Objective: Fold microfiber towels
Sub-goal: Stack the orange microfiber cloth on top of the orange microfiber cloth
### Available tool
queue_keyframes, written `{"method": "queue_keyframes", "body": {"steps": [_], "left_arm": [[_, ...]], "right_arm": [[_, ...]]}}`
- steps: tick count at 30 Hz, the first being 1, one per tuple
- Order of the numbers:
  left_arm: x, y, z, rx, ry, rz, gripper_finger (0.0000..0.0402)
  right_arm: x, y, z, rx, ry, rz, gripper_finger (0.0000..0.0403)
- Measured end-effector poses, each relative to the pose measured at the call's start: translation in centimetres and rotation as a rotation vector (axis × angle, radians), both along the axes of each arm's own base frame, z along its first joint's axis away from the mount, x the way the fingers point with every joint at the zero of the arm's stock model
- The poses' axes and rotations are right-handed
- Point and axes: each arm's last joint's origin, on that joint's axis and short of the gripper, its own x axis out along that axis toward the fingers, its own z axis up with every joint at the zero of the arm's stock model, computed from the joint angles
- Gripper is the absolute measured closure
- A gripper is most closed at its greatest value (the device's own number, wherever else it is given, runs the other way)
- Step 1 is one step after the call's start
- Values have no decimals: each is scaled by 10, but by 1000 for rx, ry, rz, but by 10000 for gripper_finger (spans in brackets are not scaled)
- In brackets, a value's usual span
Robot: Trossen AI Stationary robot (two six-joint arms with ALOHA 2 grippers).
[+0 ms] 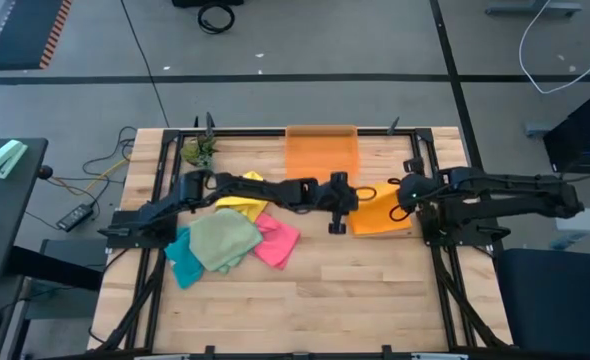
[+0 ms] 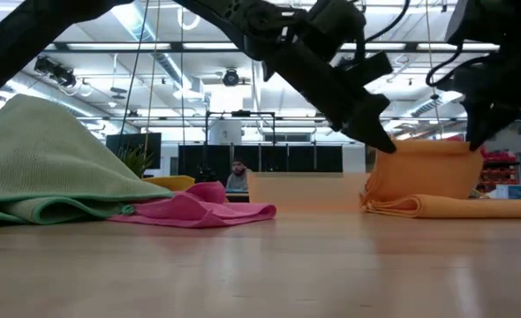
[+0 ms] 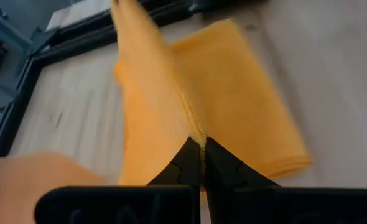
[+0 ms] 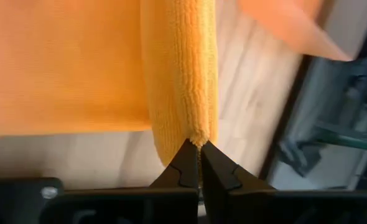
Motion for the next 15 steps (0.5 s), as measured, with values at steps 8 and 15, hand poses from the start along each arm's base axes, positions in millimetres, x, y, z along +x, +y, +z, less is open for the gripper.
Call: {"method": "queue_keyframes", "body": {"steps": [8, 15], "left_arm": [[-1, -14, -3, 6, 19, -19, 391], [-1, -24, -3, 3, 20, -41, 391]], "right_arm": [[0, 10, 4, 53, -21, 21, 399], [3, 15, 18, 147, -12, 59, 399]]}}
